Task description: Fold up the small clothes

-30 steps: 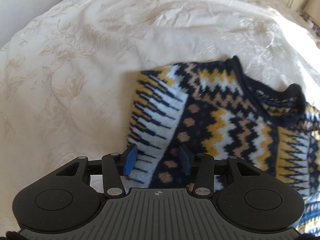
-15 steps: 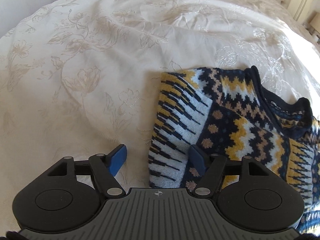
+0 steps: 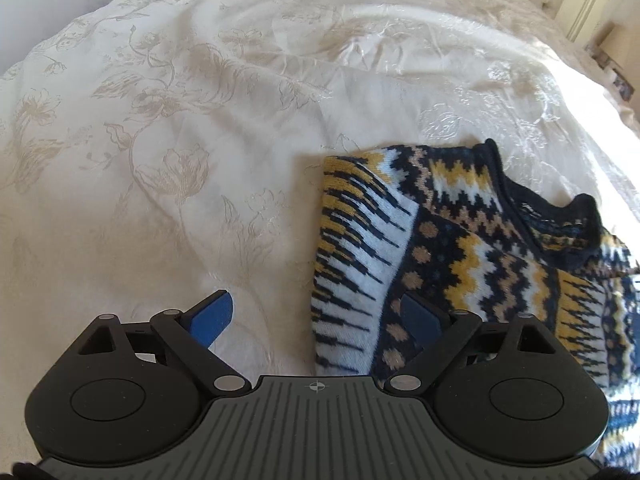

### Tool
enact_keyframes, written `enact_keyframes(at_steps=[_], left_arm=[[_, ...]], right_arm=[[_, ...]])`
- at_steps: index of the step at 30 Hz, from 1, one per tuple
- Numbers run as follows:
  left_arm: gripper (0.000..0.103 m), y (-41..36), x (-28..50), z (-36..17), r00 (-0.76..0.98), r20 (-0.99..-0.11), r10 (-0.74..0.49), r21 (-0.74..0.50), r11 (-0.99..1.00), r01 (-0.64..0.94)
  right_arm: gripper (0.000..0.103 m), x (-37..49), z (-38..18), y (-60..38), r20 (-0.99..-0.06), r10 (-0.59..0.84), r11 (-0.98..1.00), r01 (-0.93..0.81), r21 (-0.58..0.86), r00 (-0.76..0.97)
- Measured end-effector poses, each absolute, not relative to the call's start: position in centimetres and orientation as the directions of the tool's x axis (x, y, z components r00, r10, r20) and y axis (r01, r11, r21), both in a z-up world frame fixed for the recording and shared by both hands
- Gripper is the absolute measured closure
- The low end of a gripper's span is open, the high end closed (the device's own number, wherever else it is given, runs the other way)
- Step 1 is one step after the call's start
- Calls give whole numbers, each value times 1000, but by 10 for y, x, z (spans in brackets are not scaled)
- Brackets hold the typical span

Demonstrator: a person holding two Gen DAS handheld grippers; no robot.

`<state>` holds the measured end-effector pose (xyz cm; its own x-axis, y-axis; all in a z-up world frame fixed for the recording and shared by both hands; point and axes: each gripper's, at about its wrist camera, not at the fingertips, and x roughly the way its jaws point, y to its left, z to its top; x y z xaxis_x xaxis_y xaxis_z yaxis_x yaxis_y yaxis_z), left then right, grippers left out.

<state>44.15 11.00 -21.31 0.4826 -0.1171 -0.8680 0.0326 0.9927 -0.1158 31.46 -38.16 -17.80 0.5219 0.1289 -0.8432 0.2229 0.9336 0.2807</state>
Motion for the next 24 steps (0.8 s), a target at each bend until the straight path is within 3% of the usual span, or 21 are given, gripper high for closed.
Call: enact_keyframes(at_steps=[10,24], left_arm=[[11,112,344,-187,475,-856,-206,-173,979,112],[11,115,210,-200,376,-887,-268,-221,962,163]], right_arm=[[1,220,-161,-342,-826,286,926,81,368,485],[1,89,-179,-303,-859,412,904,-20,426,305]])
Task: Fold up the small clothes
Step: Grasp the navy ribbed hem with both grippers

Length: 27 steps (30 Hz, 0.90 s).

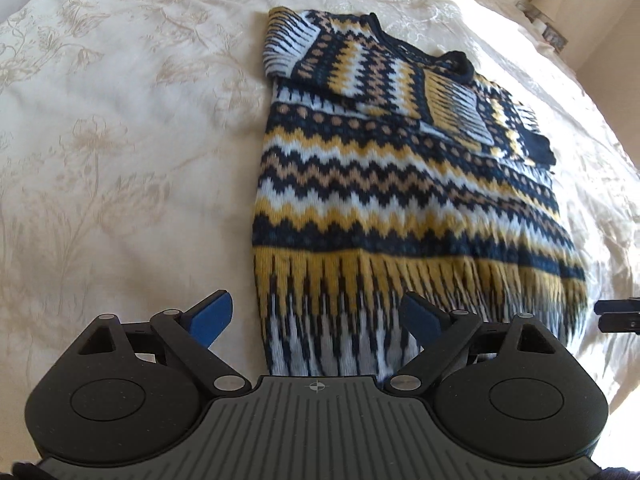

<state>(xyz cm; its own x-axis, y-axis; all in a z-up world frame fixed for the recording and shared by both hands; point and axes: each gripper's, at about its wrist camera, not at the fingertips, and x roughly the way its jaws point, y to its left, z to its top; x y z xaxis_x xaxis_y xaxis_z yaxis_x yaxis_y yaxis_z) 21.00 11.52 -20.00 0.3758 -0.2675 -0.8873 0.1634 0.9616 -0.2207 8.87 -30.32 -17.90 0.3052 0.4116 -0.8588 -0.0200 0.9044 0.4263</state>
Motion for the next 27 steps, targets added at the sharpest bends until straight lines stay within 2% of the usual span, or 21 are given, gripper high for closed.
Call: enact_keyframes(at_steps=[11,27], left_arm=[[11,111,152,-227,273,-909,-314,-250,937,245],[11,103,161,-265,224,-928,-299,-250,943,221]], right_arm=[[1,51,-211,-279,-855,479,876,-50,480,199],[0,56,-245,-270,-850,491,869,-32,495,192]])
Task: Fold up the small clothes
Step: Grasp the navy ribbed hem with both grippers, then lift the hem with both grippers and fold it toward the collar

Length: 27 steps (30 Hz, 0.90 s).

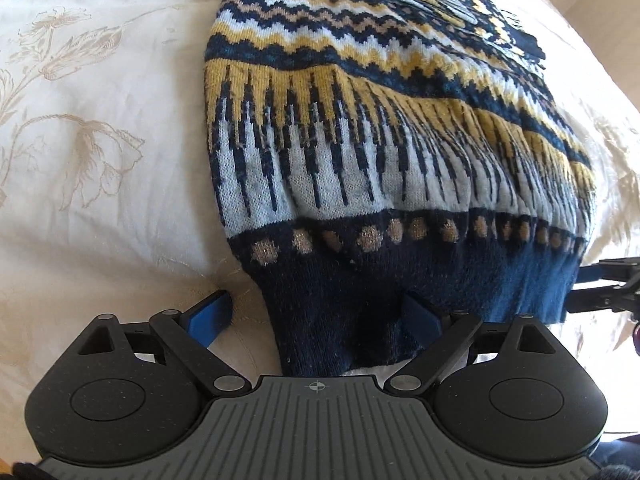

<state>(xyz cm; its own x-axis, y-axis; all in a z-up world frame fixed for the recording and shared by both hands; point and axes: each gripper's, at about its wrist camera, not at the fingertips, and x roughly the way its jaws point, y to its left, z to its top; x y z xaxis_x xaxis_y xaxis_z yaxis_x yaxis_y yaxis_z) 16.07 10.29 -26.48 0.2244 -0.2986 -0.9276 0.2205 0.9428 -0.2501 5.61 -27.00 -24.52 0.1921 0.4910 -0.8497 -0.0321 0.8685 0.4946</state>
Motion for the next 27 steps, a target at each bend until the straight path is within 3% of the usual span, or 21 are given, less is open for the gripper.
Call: enact_keyframes(at_steps=[8,15,18,19,20,22,23,26,27], left_arm=[[5,95,160,-267,238,-935,-262,-217,956,197],[2,82,162,-270,223,-954,-201,-151,964,220],[9,86,162,-267,235,-950,-207,-160,966,203],[17,89,160,-265,241,-946,-215,-169,966,198],[27,90,160,-262,247,-942,-226,-181,964,193],[43,94,158,-259,250,-934,-255,-211,959,189],[50,97,157,-257,249,-931,-269,-225,956,189],[61,99,153,-255,251,-927,-279,-234,953,192],[64,99,153,-255,252,-926,-281,-237,952,194]], right_arm=[[0,46,-248,-289,-785,554,812,29,583,277],[0,46,-247,-288,-781,553,807,47,588,290],[0,50,-250,-295,-767,582,779,84,621,269],[2,51,-250,-298,-760,594,768,95,633,263],[4,51,-251,-300,-756,601,763,99,639,259],[31,50,-252,-300,-750,616,754,97,650,240],[37,49,-254,-300,-753,618,754,100,649,227],[56,43,-259,-298,-757,622,756,99,647,200],[68,42,-260,-298,-760,621,757,103,645,192]])
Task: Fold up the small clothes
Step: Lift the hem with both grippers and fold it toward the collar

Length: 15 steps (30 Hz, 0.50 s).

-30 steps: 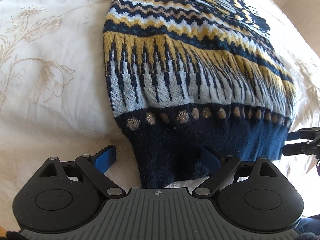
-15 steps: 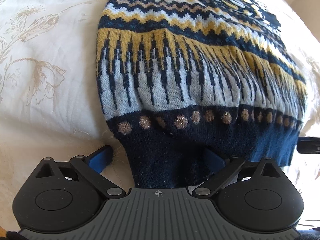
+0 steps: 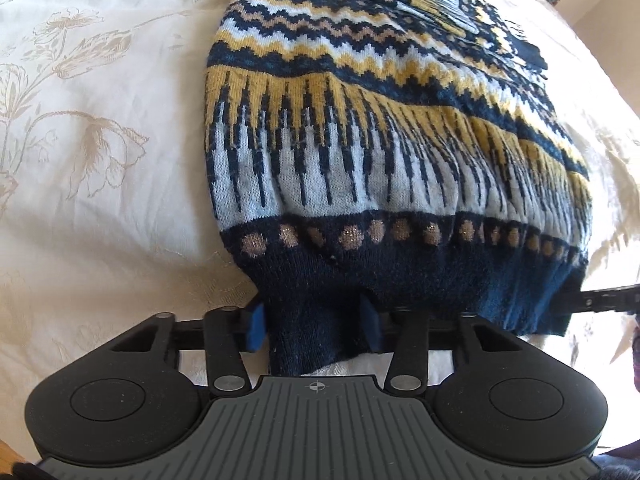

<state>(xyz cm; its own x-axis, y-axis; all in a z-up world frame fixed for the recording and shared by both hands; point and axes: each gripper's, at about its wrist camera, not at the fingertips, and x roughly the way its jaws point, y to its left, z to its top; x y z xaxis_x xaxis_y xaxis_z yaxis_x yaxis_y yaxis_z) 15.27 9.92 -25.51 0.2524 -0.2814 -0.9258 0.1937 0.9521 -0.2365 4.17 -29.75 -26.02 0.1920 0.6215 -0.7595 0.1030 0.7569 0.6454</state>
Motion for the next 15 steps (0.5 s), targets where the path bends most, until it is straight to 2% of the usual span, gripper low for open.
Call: enact_keyframes(at_steps=[1,2,3,7,15], left_arm=[[70,99,152,-255,253,-924,-286,-241,951,195],[79,98,151,-254,258,-923,-286,-240,951,195],[83,98,151,-253,263,-921,-287,-240,951,195],[93,99,150,-244,279,-915,-292,-245,951,191],[97,109,151,-204,353,-862,-363,-327,931,161]], right_arm=[[83,40,-261,-296,-765,616,761,109,639,186],[84,39,-260,-296,-768,612,764,110,636,189],[85,37,-257,-295,-767,609,765,104,635,202],[88,34,-242,-292,-766,598,774,79,628,236],[89,33,-196,-302,-720,611,755,32,655,330]])
